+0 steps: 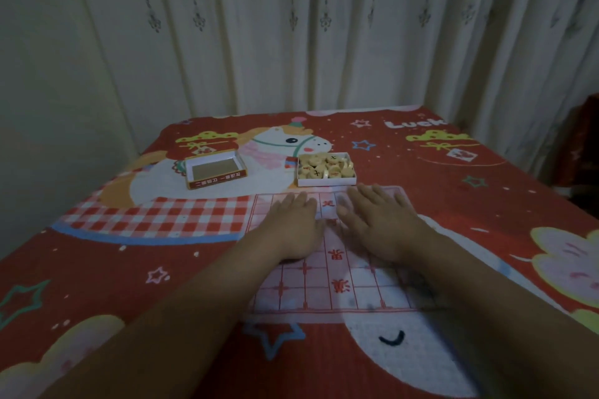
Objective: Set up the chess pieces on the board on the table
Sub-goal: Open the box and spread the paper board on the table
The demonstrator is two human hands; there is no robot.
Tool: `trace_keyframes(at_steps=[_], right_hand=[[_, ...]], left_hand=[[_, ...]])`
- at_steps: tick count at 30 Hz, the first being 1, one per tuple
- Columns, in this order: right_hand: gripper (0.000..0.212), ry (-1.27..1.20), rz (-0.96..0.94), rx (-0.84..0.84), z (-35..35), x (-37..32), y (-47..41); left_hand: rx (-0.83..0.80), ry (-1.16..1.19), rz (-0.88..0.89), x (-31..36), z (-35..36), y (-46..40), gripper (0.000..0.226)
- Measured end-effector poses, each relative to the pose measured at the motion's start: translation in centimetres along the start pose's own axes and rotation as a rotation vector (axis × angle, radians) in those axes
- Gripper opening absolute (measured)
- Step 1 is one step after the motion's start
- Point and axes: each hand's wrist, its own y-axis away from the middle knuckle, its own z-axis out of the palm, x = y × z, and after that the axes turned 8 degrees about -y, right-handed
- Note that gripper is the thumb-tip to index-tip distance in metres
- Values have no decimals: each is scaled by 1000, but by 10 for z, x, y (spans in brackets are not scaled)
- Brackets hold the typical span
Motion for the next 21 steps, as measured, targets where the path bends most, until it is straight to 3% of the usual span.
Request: trace_keyframes(at_steps=[4, 9, 21], right_hand=[[62, -31, -52, -5, 10, -30, -27], [78, 31, 32, -26, 25, -14, -37], [82, 127, 226, -16, 2, 42, -34]], left_hand=[[38, 21, -58, -3, 6, -19, 62], [6, 35, -84, -18, 18, -20, 68], [37, 41, -240, -63, 26, -13, 72]])
